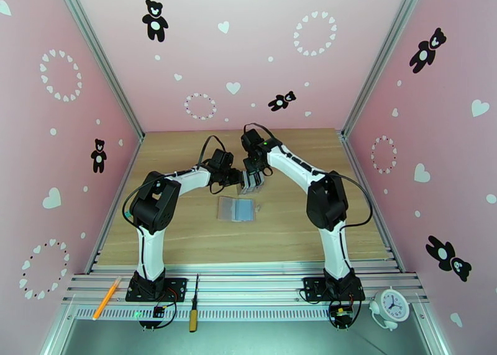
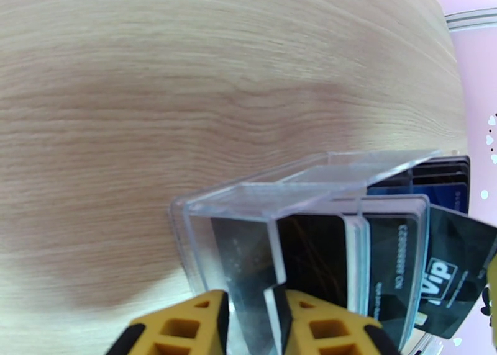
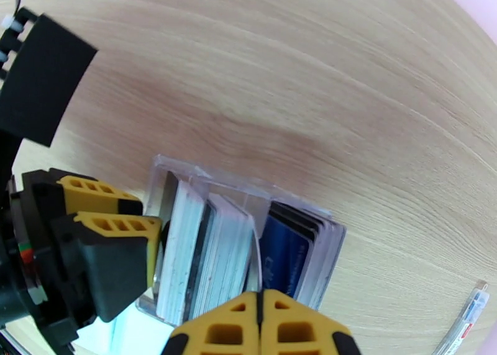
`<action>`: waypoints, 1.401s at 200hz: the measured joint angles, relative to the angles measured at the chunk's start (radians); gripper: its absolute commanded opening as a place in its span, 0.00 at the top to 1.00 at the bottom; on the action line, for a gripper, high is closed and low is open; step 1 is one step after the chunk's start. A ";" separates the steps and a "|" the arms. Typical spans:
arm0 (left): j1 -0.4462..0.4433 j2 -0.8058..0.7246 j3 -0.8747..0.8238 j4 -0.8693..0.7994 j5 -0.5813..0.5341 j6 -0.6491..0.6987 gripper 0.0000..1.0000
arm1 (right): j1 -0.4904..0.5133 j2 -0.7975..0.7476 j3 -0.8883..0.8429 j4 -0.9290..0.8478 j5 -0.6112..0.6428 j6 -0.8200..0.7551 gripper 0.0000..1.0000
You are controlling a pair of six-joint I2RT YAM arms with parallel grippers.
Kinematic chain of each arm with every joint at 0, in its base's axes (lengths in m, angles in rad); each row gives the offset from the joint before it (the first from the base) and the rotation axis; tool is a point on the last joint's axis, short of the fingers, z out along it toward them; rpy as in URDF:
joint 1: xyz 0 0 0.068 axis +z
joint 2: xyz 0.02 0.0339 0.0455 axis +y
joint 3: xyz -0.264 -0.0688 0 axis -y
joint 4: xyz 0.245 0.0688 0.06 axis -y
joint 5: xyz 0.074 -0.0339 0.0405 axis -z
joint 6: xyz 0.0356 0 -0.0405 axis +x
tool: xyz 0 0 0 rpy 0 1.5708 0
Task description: Put the credit cards into the card holder
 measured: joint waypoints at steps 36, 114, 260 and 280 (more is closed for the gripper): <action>0.000 0.000 0.002 -0.021 0.000 0.000 0.56 | 0.000 -0.090 -0.018 0.001 -0.011 0.014 1.00; 0.000 -0.126 -0.001 -0.088 -0.013 0.019 0.55 | -0.033 -0.354 -0.203 0.075 -0.137 0.098 1.00; -0.042 -0.316 -0.245 -0.242 -0.135 0.157 0.67 | -0.116 -0.480 -0.898 0.710 -0.731 0.523 1.00; -0.067 -0.317 -0.251 -0.250 -0.164 0.170 0.69 | -0.116 -0.481 -0.959 0.790 -0.761 0.567 1.00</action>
